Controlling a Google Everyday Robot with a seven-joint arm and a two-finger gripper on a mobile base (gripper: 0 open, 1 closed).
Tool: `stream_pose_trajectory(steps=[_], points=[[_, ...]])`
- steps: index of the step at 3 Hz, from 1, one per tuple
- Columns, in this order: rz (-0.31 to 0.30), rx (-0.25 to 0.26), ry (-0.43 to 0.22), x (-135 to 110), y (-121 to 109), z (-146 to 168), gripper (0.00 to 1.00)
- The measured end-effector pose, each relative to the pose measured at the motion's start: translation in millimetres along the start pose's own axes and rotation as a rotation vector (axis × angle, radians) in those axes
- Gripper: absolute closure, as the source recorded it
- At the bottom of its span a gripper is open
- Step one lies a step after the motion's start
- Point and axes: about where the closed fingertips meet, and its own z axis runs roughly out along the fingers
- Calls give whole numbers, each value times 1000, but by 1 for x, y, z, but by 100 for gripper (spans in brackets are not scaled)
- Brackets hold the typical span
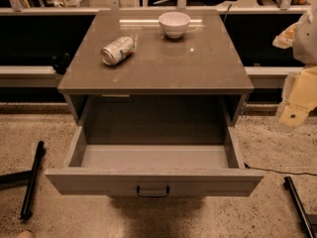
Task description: Close top drawer
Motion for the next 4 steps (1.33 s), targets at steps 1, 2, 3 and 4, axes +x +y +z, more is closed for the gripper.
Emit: stream_pose_trajectory(steps=[1,2,3,4], points=[[0,0,0,0,0,0,0],[42,-38,-29,5,12,14,0],[115,-136,-19,9,48,45,0],[198,-229,-8,15,92,74,18]])
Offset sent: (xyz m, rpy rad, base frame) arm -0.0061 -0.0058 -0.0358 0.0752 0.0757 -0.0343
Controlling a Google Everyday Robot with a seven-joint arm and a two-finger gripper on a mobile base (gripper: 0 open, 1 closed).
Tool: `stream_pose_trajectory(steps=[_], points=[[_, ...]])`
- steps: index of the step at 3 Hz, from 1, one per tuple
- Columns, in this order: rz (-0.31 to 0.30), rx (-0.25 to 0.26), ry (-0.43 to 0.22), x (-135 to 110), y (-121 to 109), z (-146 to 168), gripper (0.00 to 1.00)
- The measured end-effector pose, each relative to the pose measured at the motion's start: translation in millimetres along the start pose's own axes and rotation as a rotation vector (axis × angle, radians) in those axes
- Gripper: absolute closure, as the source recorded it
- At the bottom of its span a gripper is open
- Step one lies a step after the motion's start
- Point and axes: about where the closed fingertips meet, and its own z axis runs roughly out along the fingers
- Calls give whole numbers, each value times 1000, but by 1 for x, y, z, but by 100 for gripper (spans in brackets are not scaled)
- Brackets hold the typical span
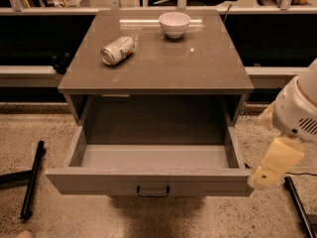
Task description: Close top drawer
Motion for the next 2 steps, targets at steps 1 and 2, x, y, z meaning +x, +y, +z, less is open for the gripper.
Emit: stream_pose_trajectory(steps=[1,2], points=[[34,-91,16,4,31,43,41],[61,-163,57,17,51,94,64]])
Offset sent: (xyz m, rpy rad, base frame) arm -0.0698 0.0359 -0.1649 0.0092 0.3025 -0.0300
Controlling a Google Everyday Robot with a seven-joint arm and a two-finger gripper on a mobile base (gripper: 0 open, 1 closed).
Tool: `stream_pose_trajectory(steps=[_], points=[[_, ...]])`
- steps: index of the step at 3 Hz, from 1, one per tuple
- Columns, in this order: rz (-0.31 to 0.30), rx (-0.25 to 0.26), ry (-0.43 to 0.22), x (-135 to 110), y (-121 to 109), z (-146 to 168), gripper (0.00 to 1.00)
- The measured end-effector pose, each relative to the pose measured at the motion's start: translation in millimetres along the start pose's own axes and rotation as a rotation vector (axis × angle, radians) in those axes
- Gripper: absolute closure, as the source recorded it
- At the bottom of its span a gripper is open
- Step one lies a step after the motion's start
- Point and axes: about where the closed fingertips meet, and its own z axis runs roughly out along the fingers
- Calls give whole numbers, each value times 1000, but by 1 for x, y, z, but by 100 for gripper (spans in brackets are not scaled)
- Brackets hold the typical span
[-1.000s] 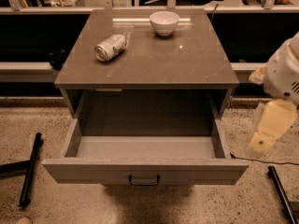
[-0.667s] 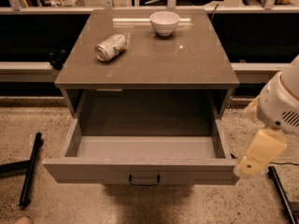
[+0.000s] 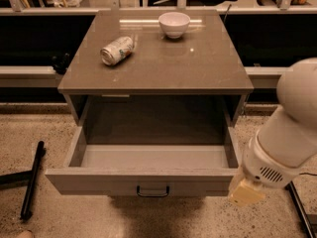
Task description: Close top drawer
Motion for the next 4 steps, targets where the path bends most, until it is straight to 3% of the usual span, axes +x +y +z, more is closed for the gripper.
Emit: stream_pose_trajectory(steps=[1,2,3,4], points=[[57,-53,60,22,3,64,88],[105,-52,107,39,-7,117,100],[149,9,112,43,-39,151,100],[166,112,57,16,-94,162,100]])
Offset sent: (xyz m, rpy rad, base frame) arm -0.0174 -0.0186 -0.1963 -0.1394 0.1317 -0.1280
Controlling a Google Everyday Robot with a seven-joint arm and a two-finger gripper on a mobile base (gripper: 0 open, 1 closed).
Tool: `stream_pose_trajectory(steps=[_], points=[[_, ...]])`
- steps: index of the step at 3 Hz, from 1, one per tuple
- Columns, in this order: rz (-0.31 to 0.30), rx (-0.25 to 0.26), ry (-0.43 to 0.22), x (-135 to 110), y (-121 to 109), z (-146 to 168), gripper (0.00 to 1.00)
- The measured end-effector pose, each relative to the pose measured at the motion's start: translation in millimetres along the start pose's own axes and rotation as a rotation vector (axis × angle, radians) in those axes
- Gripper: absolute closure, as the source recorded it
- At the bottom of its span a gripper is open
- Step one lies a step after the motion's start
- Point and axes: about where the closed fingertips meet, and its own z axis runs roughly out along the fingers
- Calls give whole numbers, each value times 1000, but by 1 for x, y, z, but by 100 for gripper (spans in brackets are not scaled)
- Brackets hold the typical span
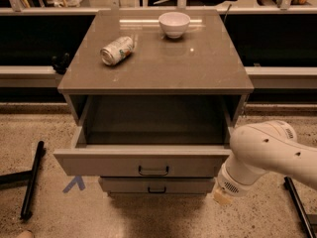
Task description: Close top drawer
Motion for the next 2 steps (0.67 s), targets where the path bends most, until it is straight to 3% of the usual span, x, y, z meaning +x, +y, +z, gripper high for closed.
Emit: stream_pose_trajectory(steps=[1,2], points=[[0,0,0,0,0,0,100],[10,39,-18,-11,-30,1,100]])
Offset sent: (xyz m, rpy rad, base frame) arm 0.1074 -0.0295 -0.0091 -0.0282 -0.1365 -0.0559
